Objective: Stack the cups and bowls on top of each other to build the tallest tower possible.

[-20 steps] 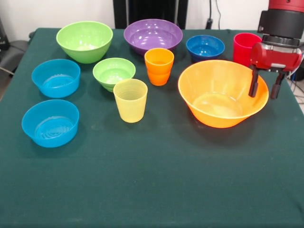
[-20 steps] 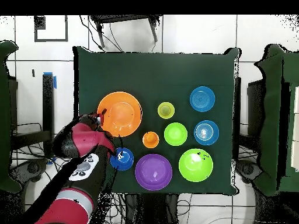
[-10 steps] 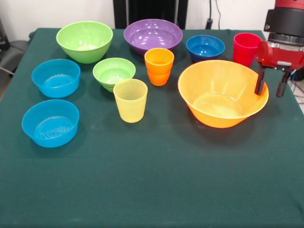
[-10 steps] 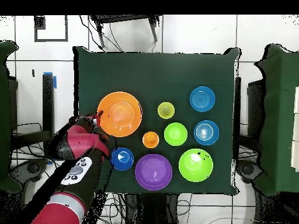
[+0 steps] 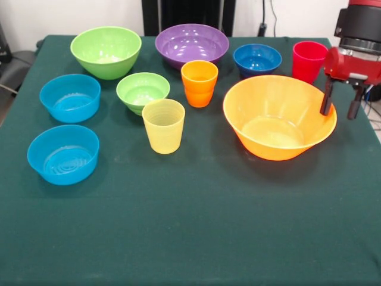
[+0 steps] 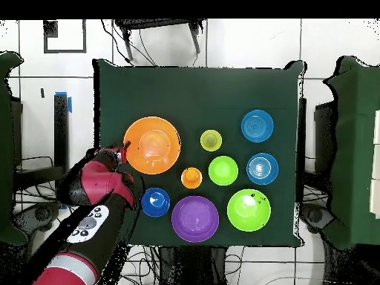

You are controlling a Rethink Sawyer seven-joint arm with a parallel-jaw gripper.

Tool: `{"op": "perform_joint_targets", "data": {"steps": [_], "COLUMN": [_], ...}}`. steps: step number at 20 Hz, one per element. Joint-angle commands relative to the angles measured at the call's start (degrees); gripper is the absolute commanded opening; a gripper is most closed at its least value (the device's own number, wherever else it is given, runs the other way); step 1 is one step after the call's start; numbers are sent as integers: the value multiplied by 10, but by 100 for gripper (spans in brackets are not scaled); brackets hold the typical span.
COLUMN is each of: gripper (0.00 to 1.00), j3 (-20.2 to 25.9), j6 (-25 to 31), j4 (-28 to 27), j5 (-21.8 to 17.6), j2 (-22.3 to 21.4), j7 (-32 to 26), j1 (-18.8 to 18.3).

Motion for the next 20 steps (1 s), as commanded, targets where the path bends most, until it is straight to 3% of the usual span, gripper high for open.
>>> {"op": "perform_joint_targets", "data": {"steps": [1, 16, 17, 20], "gripper": [100, 100, 0, 0], "j3": [5, -18, -19, -33], "j6": [70, 70, 73, 90], "j4": [-30, -42, -42, -42], "j5": [29, 59, 60, 85], "j2": [34, 56, 56, 62], "j7": [93, 99, 99, 117], "j1": [13, 32, 32, 45]}}
